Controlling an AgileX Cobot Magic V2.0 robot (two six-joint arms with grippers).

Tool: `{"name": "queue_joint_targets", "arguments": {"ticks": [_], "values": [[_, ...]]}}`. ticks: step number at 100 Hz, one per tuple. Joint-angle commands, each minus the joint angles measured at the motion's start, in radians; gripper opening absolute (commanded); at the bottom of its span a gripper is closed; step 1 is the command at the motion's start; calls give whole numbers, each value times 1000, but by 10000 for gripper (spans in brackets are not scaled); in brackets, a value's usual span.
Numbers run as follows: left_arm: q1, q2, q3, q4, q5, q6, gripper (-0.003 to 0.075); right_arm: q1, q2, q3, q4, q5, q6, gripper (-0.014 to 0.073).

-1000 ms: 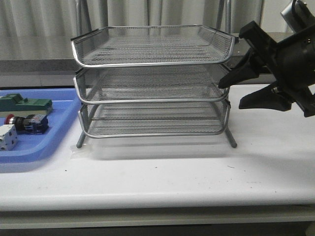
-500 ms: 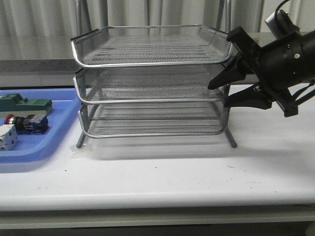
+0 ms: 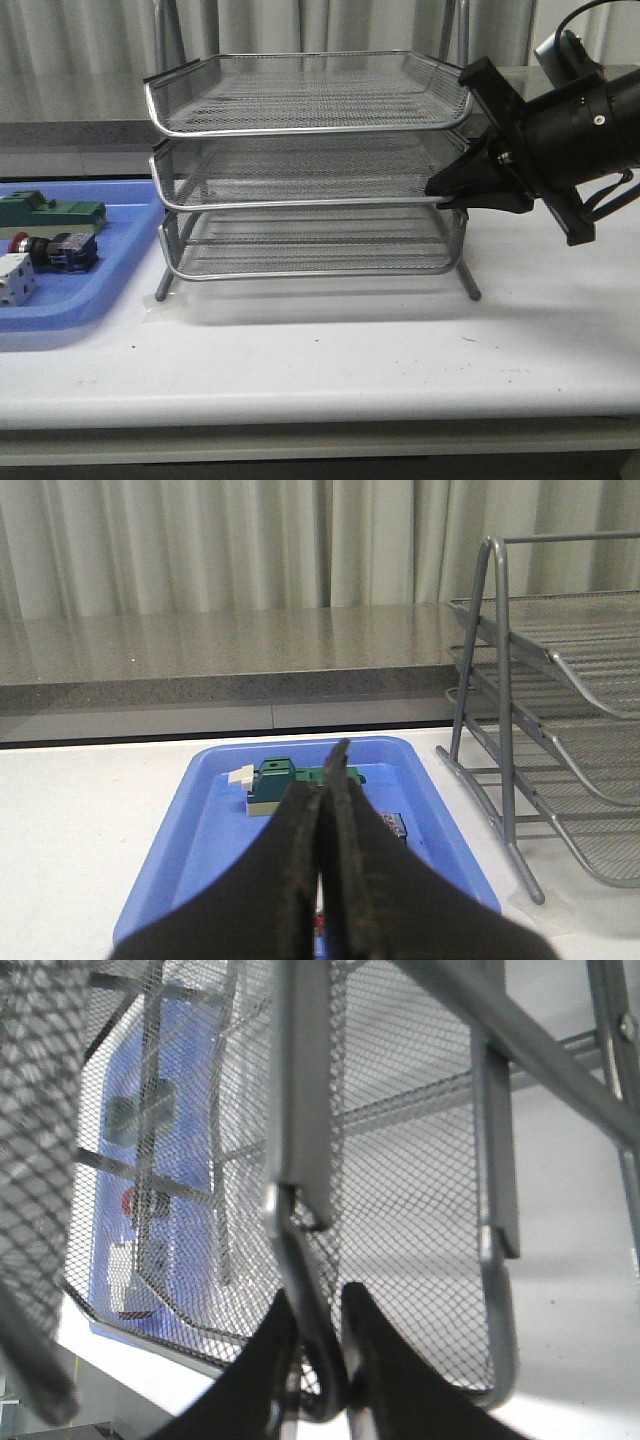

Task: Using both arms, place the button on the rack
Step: 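Pull the middle wire tray out toward the robot with right gripper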

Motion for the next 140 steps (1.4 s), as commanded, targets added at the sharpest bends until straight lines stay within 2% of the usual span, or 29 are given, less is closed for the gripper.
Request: {"name": "queue_joint_targets", "arguments": {"ticks": [1, 38, 88, 110, 117, 124, 129, 140], "values": [[3, -31, 33, -2, -89, -9, -20, -2, -41, -26, 9, 53, -19, -63], [3, -31, 33, -2, -89, -9, -20, 0, -46, -1, -95, 128, -19, -61], [3, -31, 33, -2, -89, -9, -20, 0, -240, 298, -100, 130, -53, -61], [3, -31, 33, -2, -89, -9, -20, 0, -334, 366, -100, 124, -53, -54], [3, -31, 33, -2, -89, -9, -20, 0, -348, 366, -101, 124, -53, -22], [3, -31, 33, -2, -89, -9, -20, 0, -360, 366, -101, 120, -53, 50], [3, -31, 33, -2, -89, -9, -20, 0, -364, 366, -101, 121, -54, 130], [3, -31, 33, -2, -89, -9, -20, 0, -371, 366, -101, 126, -60, 362]]}}
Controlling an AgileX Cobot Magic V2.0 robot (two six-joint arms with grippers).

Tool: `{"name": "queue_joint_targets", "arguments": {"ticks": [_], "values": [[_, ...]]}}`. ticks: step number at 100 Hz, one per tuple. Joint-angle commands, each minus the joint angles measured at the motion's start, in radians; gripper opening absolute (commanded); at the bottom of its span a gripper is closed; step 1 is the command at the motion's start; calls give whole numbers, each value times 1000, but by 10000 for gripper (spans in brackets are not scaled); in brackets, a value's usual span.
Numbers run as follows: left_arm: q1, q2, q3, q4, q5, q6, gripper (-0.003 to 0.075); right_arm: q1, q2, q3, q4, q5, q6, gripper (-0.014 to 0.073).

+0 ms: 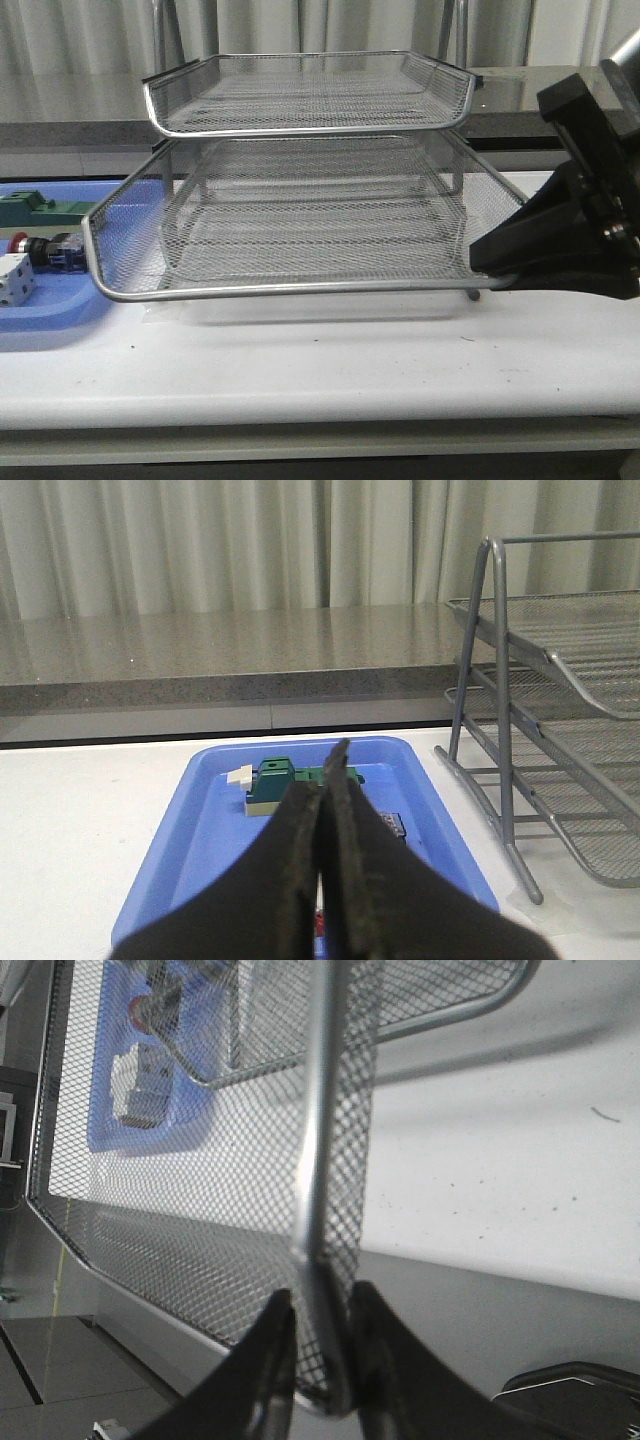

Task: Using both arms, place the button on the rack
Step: 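Pull the middle wire tray out toward the robot with right gripper, then release the tray edge and withdraw the right gripper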

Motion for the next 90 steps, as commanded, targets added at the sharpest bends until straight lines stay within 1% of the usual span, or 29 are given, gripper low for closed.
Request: {"name": "queue_joint_targets", "arguments": {"ticks": [1, 8, 13, 24, 31, 42, 51, 64, 80, 90], "values": [[3, -31, 33, -2, -89, -9, -20, 1, -40, -16, 16, 57, -26, 390], [3, -31, 33, -2, -89, -9, -20, 1, -48, -16, 13, 61, -27, 498], [3, -31, 33, -2, -89, -9, -20, 1, -59, -16, 2, 64, -27, 531], [3, -31, 33, -2, -89, -9, -20, 1, -86, -16, -45, 72, -24, 526], [3, -31, 33, -2, -89, -9, -20, 1, -105, -16, -109, 74, 17, 526], [3, -31, 33, -2, -89, -9, -20, 1, -140, -21, -273, 67, 128, 526], [3, -31, 33, -2, -89, -9, -20, 1, -187, -23, -414, 33, 221, 526], [3, -31, 33, -2, -89, -9, -20, 1, -281, -52, -632, -7, 406, 519], [3, -31, 33, -2, -89, -9, -20, 1, -410, -139, -937, 14, 659, 470], [3, -31, 33, -2, -89, -9, -20, 1, -484, -190, -1122, 54, 798, 468]]}}
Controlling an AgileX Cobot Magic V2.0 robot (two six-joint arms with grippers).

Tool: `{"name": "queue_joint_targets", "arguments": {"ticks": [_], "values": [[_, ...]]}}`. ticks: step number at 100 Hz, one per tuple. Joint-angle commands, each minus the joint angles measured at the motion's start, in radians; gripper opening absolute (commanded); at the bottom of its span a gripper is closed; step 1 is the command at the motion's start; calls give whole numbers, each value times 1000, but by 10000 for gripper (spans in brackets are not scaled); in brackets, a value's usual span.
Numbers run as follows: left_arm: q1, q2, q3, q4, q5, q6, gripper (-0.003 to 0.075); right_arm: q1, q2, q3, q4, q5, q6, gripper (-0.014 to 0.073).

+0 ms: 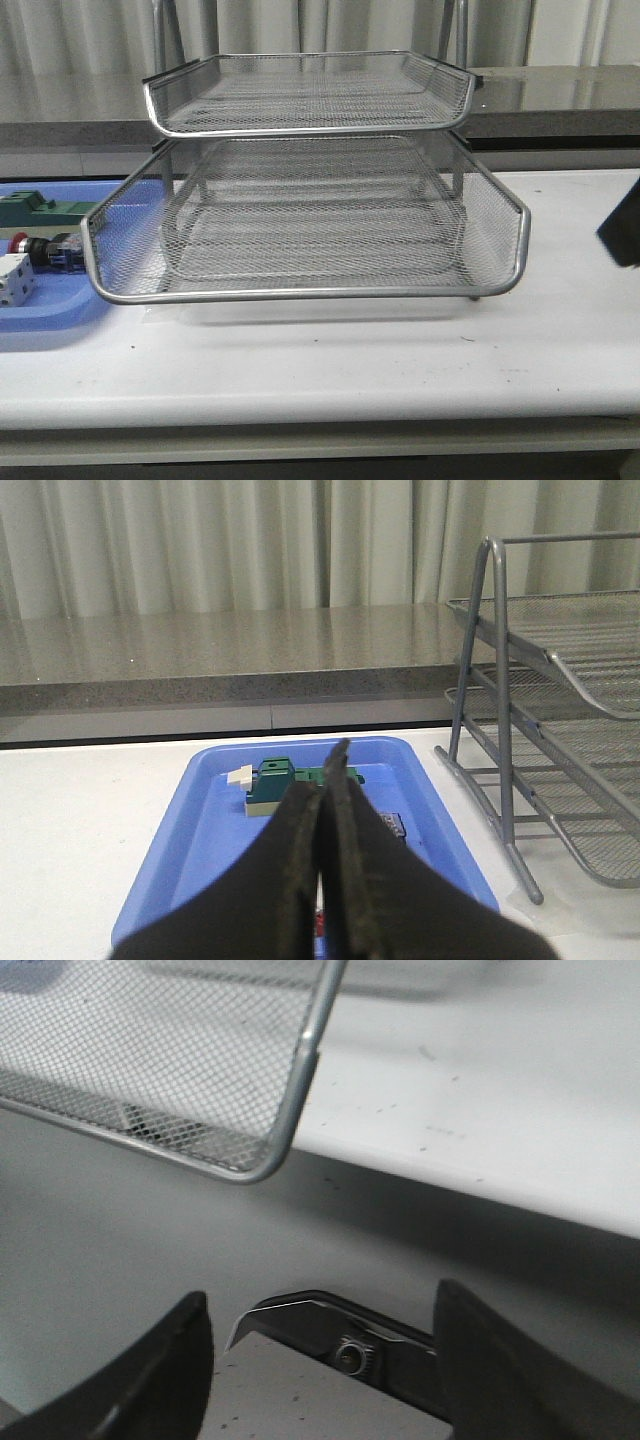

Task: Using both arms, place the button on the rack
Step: 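Release the tray edge and withdraw the right gripper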

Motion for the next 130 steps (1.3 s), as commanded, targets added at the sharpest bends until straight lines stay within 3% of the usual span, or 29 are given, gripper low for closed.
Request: {"name": "queue_joint_targets", "arguments": {"ticks": [1, 33, 62, 76, 107, 130], "values": [[3, -31, 33, -2, -89, -9, -20, 0, -81, -76, -165, 34, 154, 468], [3, -31, 33, -2, -89, -9, -20, 0, -361, -110, -559, 123, 439, 468], [3, -31, 33, -2, -89, -9, -20, 0, -533, -110, -611, 140, 466, 445], [3, -31, 33, -2, -89, -9, -20, 0, -551, -110, -611, 145, 466, 328], [3, -31, 33, -2, -89, -9, -20, 0, -551, -110, -611, 148, 466, -76], [3, -31, 33, -2, -89, -9, -20, 0, -551, -109, -611, 152, 466, -71]]}}
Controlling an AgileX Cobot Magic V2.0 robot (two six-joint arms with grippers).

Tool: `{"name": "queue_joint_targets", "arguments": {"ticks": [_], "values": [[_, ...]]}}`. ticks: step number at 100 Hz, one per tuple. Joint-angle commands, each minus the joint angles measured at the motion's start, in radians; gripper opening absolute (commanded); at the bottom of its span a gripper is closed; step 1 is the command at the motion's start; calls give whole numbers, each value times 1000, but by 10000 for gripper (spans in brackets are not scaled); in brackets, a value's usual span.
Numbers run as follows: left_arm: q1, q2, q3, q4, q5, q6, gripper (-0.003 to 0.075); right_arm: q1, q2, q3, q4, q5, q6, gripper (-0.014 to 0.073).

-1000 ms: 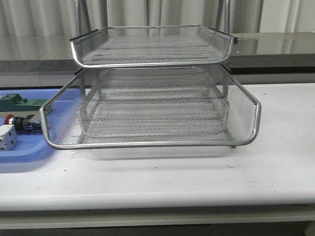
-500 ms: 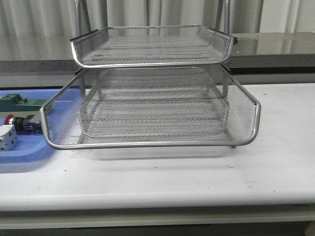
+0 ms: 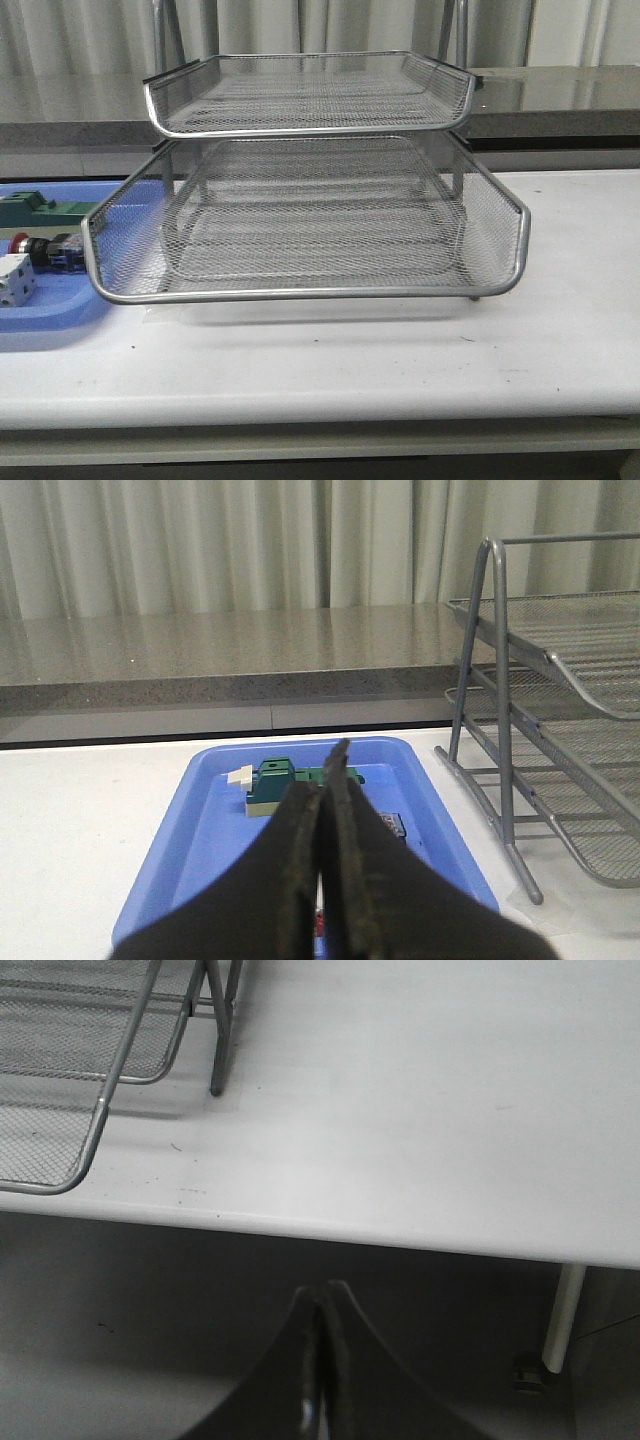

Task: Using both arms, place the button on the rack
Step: 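Release the tray edge and withdraw the right gripper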

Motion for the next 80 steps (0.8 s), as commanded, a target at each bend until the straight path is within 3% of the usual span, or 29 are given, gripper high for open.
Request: {"name": "queue_joint_targets", "arguments": {"ticks": [1, 80], "values": [[3, -31, 33, -2, -89, -9, -20, 0, 4, -33, -11, -54, 0, -71], [3, -31, 19, -33, -110, -9, -20, 0, 4, -33, -11, -52, 0, -71]]}}
